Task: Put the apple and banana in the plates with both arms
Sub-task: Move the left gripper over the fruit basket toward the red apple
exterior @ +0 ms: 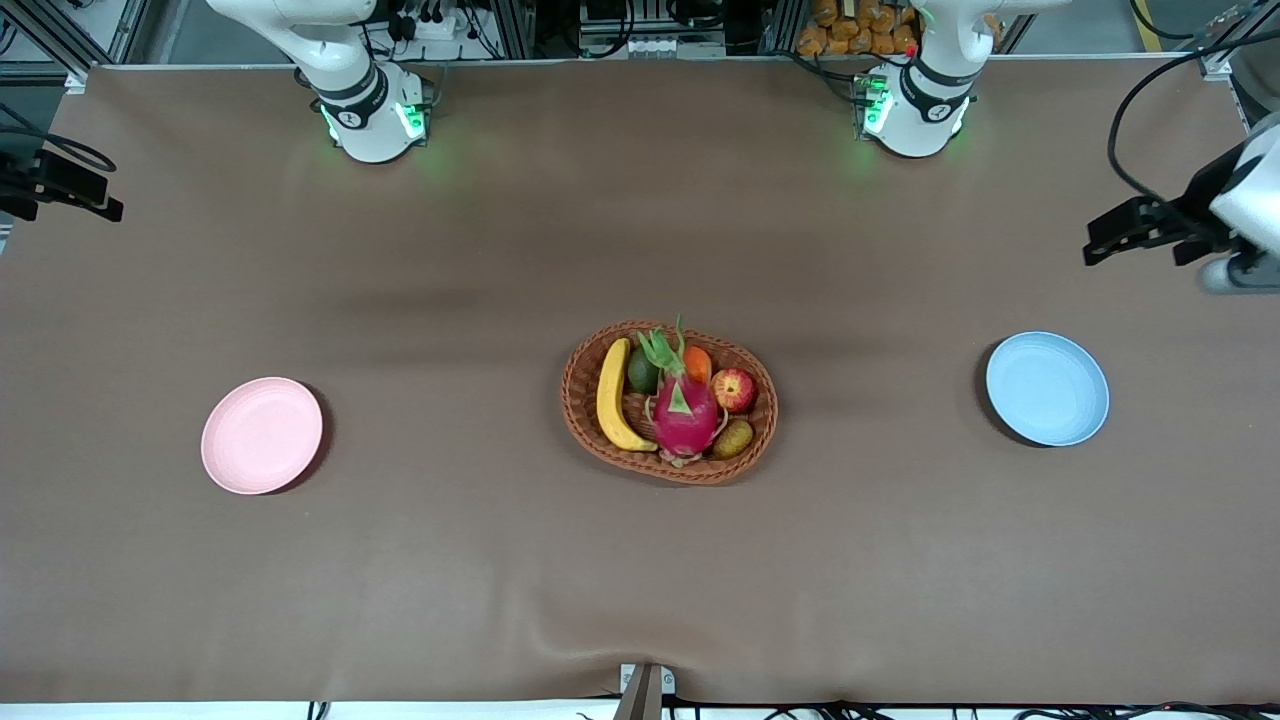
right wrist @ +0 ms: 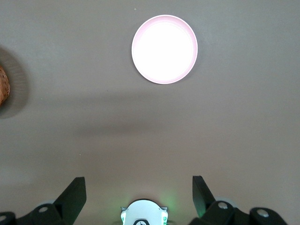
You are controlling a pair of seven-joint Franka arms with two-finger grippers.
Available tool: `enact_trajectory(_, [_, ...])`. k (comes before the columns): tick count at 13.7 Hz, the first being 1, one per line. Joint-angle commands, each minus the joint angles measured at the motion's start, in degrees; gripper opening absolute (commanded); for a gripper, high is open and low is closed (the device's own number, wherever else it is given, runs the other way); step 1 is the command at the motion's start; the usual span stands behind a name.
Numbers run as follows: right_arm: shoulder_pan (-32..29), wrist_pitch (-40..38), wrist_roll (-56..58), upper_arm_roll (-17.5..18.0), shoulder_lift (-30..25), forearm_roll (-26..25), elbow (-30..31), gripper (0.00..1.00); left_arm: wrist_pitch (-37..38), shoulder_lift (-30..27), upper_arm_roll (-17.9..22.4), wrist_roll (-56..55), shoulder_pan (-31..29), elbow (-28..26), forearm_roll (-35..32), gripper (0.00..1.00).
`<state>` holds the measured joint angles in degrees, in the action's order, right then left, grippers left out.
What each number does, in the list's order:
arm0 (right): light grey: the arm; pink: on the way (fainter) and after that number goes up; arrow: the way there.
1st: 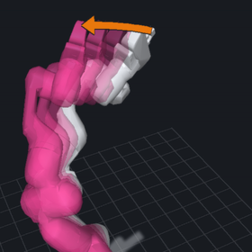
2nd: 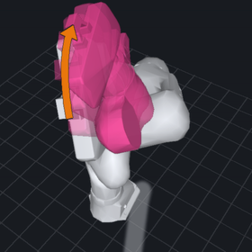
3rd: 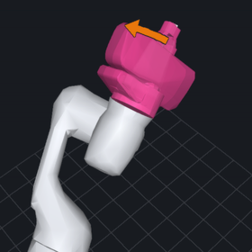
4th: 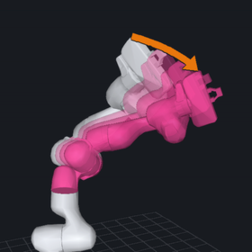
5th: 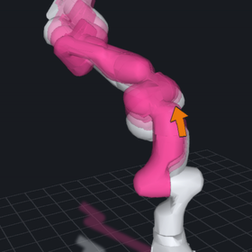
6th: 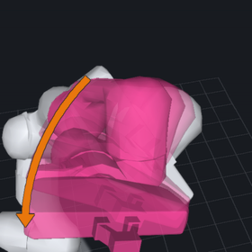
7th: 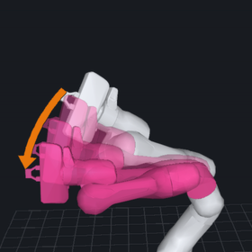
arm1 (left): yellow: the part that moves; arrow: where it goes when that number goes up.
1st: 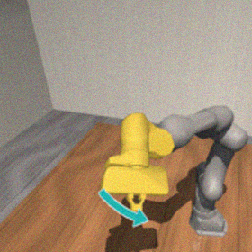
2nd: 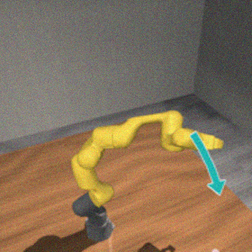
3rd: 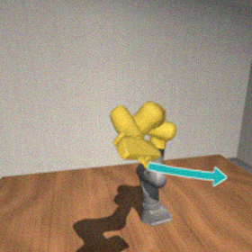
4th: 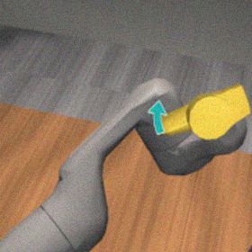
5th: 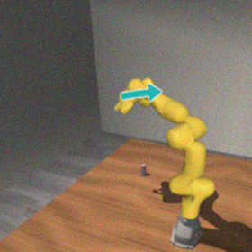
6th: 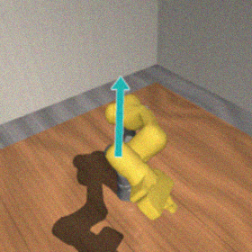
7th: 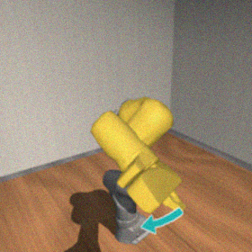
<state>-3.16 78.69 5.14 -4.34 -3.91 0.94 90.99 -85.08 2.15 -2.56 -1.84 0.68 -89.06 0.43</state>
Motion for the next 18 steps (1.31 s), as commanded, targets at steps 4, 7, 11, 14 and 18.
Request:
enact_trajectory(4, [0.5, -0.8, -0.6, 0.5, -0.7, -0.8, 0.4, 1.0, -5.0, 2.5, -3.3, 5.3, 1.3, -3.8, 1.2, 1.0])
enact_trajectory(7, [0.5, -0.9, -0.6, 0.5, -0.3, -0.8, 0.4, 1.0, -10.9, 2.7, -7.4, 9.0, 1.2, -8.1, 1.2, 1.0])
enact_trajectory(11, [1.6, -1.3, -0.7, 0.5, -0.6, -0.8, 0.4, 1.0, -16.0, 7.3, -11.2, 18.3, 1.2, -9.5, 2.1, 1.0])
enact_trajectory(14, [1.7, -1.7, -0.7, 0.5, -0.7, -0.8, 0.3, 1.0, -26.6, 8.3, -11.8, 26.6, 1.1, -16.0, 3.9, 1.0])
enact_trajectory(18, [1.7, -1.6, -0.7, 0.4, -0.7, -0.8, 0.3, 1.0, -34.0, 10.3, -14.0, 27.2, 2.4, -19.7, 6.1, 1.0])
